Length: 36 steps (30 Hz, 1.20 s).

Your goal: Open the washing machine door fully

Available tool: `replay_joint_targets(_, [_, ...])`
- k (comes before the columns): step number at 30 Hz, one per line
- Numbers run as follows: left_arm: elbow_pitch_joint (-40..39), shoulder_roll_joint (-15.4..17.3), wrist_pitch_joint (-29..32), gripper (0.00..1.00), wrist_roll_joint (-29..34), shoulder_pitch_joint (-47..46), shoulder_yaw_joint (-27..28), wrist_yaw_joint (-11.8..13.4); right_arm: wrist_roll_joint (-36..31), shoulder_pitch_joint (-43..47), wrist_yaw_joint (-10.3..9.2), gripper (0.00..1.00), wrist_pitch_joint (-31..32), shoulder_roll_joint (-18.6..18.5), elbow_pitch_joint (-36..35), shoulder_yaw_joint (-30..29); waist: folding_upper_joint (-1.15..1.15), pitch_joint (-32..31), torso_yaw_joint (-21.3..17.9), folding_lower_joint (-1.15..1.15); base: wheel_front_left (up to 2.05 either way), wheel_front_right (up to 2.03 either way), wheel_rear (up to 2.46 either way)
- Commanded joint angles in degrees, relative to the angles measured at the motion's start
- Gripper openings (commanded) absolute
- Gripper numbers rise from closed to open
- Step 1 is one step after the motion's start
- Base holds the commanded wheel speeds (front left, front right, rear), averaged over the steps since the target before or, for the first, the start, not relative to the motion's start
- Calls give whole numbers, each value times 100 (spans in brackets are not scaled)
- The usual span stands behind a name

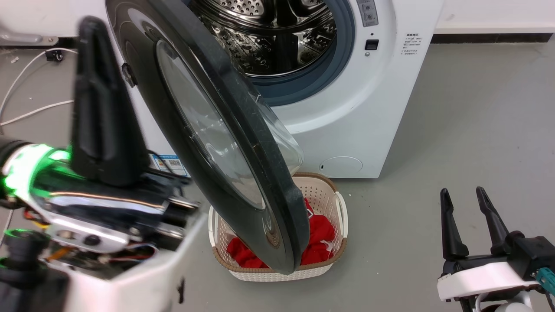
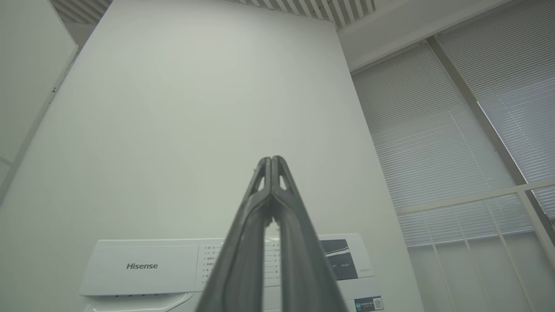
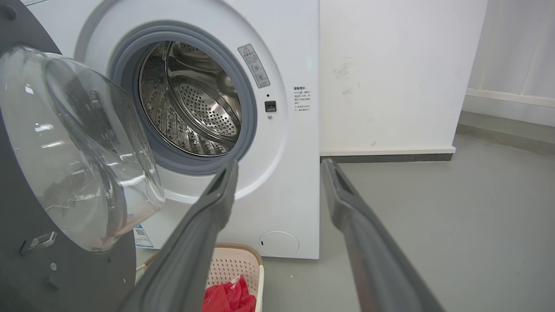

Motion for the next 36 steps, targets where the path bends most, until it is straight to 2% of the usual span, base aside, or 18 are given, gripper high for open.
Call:
replay_joint_targets(1, [-93,-3,-2,0,-51,-42,-219,-45,14,64,-4,100,-10,20,29,-5,0,-18,-9,0,0,0,0])
replay_joint_targets(4, [-100,-2,-2,0,-112,148,-775,-170,51,99,-3,100,-10,20,41,-11,0,-52,-17,0,0,0,0])
replay_joint_targets(9, [344,32,141,0,-259,634,-1805,-330,74,151,-4,100,-11,20,55,-11,0,-108,-19,0,0,0,0])
replay_joint_targets(14, [892,231,606,0,-485,1118,-2756,-421,109,140,-4,100,-11,20,50,-20,0,-85,10,0,0,0,0])
replay_joint_targets(17, [1305,396,869,0,-587,1387,-3106,-435,122,120,-4,100,-10,19,51,-9,0,-62,31,0,0,0,0])
replay_joint_targets(25, [2164,649,988,0,-306,1530,-3423,-407,161,44,-4,100,-10,18,68,-6,0,24,76,0,0,0,0])
replay_joint_targets(36, [2980,384,641,0,-165,1011,-3249,-139,283,-67,-4,100,-11,18,157,59,0,124,17,0,0,0,0])
